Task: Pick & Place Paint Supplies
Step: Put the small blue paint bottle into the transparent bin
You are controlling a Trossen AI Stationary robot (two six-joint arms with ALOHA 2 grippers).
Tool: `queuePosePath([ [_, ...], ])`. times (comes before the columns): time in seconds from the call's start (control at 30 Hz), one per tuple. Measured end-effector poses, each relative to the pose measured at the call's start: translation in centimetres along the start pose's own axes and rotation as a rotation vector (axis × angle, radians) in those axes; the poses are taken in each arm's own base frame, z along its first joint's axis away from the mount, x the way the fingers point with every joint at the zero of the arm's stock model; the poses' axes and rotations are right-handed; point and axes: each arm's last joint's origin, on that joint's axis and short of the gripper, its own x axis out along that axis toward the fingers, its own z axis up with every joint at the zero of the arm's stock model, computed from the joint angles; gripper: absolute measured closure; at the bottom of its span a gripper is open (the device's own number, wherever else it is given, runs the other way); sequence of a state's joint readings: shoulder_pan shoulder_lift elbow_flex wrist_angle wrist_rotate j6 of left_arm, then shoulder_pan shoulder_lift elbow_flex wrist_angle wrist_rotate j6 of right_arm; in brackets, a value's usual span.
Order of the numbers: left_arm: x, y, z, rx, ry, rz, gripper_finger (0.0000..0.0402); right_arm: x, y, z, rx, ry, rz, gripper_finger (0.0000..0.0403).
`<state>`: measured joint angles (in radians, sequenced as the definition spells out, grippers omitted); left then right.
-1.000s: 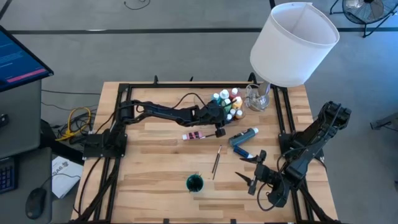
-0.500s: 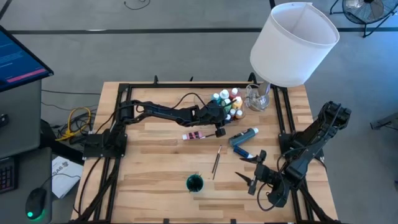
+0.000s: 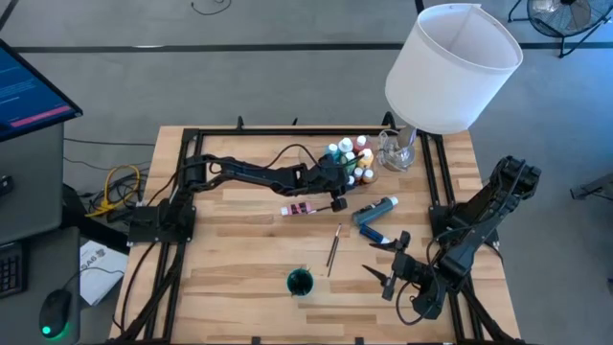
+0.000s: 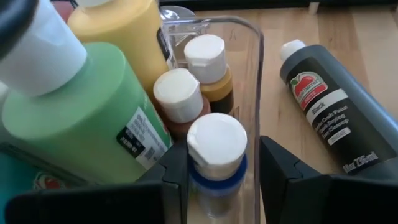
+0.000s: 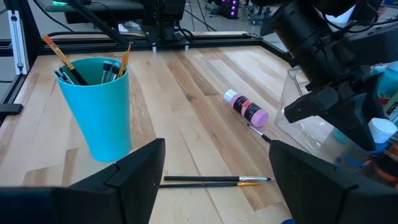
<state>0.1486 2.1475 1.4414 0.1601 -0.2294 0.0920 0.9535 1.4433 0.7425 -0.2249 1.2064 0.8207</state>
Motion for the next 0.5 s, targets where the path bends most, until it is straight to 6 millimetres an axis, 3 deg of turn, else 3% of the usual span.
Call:
queuePosePath([
  [0.5,-0.14,-0.19,0.01,0.002,0.010,0.030,0.0313,0.00,-0.01,-0.01,-0.001,0.000,0.000,0.0121],
])
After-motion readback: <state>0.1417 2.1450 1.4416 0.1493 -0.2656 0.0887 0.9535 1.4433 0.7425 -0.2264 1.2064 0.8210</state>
